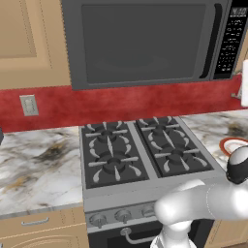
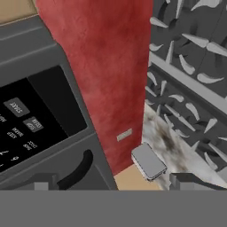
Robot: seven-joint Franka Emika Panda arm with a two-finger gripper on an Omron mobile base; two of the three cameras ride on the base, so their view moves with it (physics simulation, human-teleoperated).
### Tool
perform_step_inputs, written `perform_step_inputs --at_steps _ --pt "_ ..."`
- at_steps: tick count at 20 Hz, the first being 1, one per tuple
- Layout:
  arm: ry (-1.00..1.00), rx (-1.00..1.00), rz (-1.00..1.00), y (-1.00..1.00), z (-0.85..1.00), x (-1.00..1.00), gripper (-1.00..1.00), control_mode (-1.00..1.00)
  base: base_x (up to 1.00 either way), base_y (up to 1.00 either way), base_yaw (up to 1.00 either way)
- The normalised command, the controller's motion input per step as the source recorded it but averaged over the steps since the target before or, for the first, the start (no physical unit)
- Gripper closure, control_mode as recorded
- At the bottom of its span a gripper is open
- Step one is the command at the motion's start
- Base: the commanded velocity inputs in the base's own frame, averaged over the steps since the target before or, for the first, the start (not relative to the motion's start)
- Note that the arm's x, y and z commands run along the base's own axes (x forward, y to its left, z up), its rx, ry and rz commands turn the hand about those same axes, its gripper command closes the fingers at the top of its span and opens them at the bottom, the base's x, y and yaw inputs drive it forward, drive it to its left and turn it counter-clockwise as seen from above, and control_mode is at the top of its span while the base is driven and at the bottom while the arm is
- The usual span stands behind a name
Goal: Pick the kebab skewer from the counter and place it in the microwave. Then turn on the microwave.
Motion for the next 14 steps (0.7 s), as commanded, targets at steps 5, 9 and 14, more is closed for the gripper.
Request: perform_step_inputs --at_steps 5,9,14 --pt "-0.13 0.0 -0.01 -0.12 0.0 0.16 -1.0 -1.0 0.0 0.0 0.0" --pt "-0.09 0.0 -0.01 -0.02 0.0 0.18 -1.0 -1.0 0.0 0.0 0.0" --pt "-0.06 -0.01 -0.02 0.0 -0.05 0.19 -1.0 -1.0 0.0 0.0 0.0"
